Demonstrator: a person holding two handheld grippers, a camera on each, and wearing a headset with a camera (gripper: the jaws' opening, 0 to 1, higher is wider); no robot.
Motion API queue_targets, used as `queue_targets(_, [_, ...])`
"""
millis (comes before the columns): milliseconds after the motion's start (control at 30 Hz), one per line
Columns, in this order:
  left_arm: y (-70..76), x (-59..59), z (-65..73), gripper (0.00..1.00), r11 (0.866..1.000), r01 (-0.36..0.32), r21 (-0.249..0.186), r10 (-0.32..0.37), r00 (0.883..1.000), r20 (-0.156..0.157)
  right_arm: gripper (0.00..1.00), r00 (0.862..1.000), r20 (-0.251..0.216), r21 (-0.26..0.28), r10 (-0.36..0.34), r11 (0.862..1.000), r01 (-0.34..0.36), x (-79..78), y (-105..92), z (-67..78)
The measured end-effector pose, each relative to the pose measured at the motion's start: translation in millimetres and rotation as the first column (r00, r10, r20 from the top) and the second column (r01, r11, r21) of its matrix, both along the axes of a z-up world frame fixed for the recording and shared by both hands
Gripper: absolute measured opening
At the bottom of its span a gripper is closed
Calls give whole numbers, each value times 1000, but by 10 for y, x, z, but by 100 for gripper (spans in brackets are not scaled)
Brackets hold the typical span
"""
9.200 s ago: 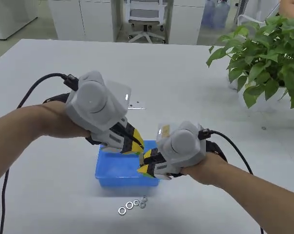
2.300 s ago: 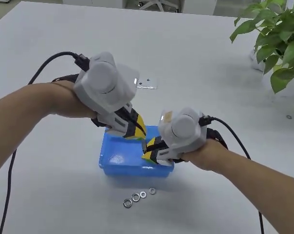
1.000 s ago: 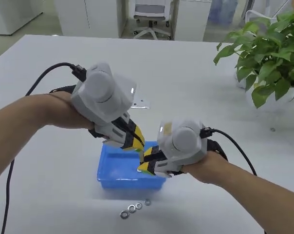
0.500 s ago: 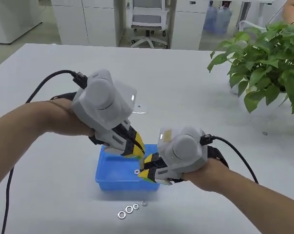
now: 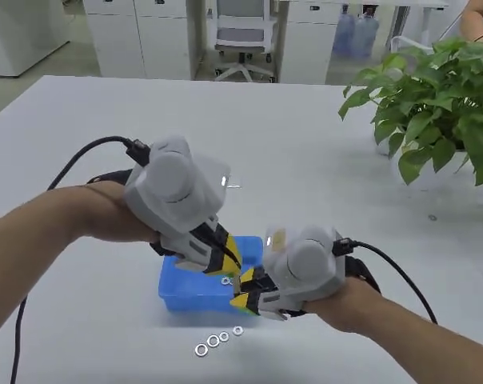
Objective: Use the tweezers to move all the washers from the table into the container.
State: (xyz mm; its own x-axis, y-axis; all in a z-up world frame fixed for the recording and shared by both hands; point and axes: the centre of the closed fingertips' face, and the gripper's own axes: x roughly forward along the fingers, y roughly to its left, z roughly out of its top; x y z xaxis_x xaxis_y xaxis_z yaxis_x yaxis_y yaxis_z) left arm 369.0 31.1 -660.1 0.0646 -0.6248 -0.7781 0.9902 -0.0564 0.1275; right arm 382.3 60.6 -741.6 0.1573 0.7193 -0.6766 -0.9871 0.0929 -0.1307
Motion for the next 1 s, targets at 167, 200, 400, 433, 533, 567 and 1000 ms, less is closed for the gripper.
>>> queue_targets(167, [-34,-43,-57,6,1000,2,-1,-2,1000,-11,12,1000,-5,-7,1,1000,-1,-43,-26,-54])
queue_targets(200, [-42,-48,-72,6,1000,2,-1,-2,1000,-12,12,1000,-6,-10,1,1000,-2,-50,-34,-71])
queue_targets(400, [-64,-82,-153,6,1000,7,3,-7,1000,-23,13,1000,-18,-11,-6,1000,6,-85,-64,-150])
queue_targets(433, [-65,-86,-165,6,1000,7,3,-7,1000,-24,13,1000,-19,-10,-6,1000,6,-89,-66,-164])
queue_targets(533, [-63,-97,-216,6,1000,8,7,-8,1000,-29,13,1000,-22,-10,-10,1000,10,-108,-70,-217])
queue_targets(567, [-60,-101,-232,6,1000,9,9,-8,999,-31,13,1000,-25,-11,-11,1000,10,-115,-70,-231])
queue_targets(1000, [11,-130,-364,6,1000,13,29,-11,998,-59,13,999,-40,-11,-4,1000,4,-165,-23,-374])
